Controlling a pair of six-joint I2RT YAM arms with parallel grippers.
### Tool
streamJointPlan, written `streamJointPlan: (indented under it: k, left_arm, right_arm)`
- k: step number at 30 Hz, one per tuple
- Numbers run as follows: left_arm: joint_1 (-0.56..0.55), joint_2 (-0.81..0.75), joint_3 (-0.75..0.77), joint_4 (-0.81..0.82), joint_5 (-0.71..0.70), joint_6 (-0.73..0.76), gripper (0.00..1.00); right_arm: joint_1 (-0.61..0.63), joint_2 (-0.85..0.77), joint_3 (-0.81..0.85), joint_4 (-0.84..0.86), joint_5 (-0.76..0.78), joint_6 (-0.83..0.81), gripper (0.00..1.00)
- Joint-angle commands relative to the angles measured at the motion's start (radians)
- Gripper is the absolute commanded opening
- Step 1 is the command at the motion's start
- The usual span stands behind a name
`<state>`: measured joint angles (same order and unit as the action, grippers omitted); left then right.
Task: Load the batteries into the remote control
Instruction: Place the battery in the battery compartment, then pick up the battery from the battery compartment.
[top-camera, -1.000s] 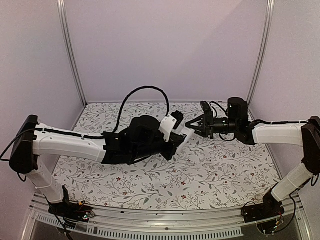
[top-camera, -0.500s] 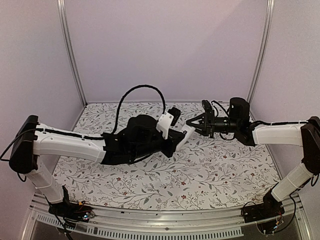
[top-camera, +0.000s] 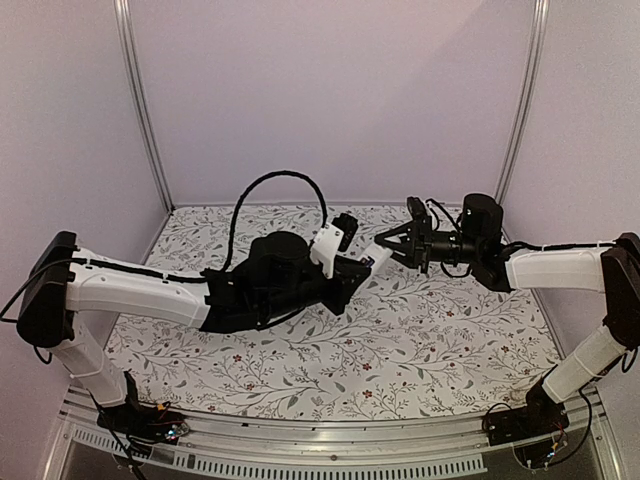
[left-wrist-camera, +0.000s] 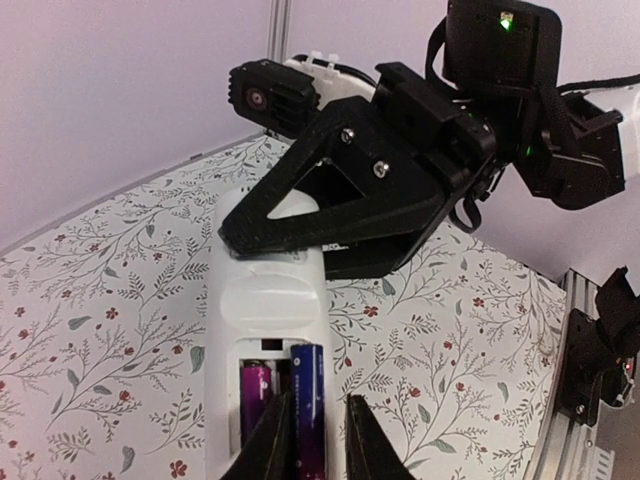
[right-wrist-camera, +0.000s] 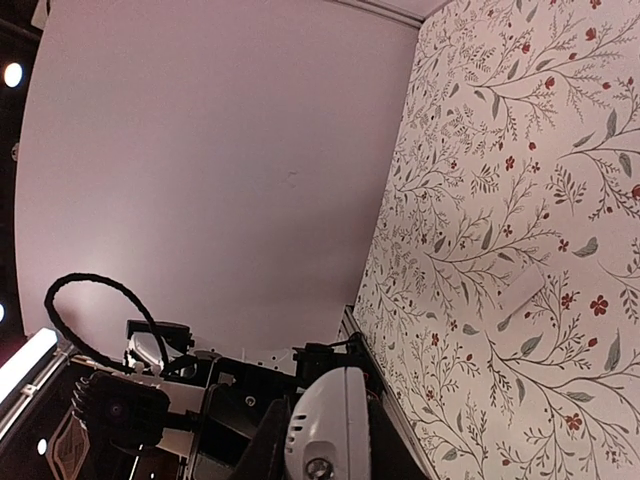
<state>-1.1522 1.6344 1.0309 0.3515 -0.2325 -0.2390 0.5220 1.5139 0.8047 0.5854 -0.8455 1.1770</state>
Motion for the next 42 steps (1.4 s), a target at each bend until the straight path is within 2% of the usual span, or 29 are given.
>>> streamJointPlan:
  k: [1,5,12,26,32,35,42]
  left_arm:
    - [0.027,0.004,-0.035,-0.074,-0.026,-0.002,0.21]
    - [0.028,-0.01,-0.039,-0.072,-0.027,-0.002,0.24]
    - [0.033,-0.049,-0.018,-0.08,-0.029,0.018,0.35]
    - [0.046,-0.06,-0.014,-0.116,-0.019,0.029,0.31]
    - [0.048,-0.094,0.011,-0.169,-0.012,0.049,0.39]
    - [0.049,-0.112,0.053,-0.234,0.005,0.062,0.43]
    - [0.052,-0.114,0.214,-0.527,0.053,0.114,0.41]
  right_arm:
    - [0.002,-0.008,0.004,0.101,-0.057,0.048,0.0]
    - [0.002,-0.005,0.004,0.101,-0.056,0.049,0.0]
    - [0.001,0.011,-0.01,0.101,-0.054,0.046,0.0]
    - [0.002,0.049,-0.018,0.1,-0.043,0.047,0.0]
    - [0.002,0.077,-0.016,0.1,-0.035,0.046,0.0]
    - [0.002,0.089,-0.018,0.099,-0.033,0.044,0.0]
    - [0.001,0.125,-0.019,0.095,-0.028,0.04,0.0]
